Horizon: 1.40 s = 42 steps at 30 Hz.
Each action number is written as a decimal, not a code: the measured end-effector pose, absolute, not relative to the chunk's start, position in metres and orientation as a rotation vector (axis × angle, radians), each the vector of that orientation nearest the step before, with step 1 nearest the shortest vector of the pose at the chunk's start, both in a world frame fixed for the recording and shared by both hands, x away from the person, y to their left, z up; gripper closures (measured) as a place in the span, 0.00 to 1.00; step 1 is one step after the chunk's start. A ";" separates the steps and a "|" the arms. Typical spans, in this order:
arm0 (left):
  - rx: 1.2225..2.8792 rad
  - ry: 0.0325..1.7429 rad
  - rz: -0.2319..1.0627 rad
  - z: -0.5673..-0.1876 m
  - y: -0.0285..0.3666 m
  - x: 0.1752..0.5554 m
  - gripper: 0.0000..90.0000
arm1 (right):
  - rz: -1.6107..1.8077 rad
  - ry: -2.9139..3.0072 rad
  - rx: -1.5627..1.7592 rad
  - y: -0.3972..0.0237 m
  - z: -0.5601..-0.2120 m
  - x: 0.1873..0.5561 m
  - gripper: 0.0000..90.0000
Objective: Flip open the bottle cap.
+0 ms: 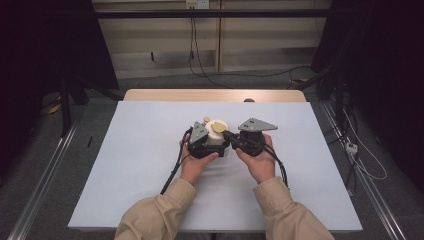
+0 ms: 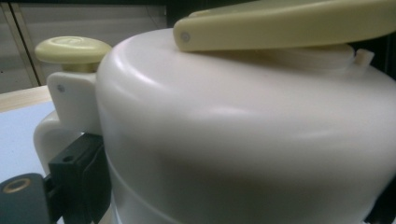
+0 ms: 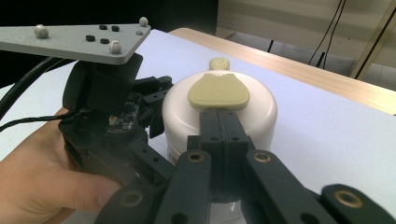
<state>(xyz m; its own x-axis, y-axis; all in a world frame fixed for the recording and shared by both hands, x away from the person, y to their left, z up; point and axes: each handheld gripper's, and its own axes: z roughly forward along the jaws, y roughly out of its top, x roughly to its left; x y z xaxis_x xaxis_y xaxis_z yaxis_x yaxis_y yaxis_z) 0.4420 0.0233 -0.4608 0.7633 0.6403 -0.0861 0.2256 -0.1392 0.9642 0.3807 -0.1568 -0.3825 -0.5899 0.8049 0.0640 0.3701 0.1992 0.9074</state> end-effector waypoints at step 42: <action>1.707 0.693 0.410 -0.461 0.023 0.442 0.07 | 1.361 2.038 1.068 -0.147 -0.370 0.392 1.00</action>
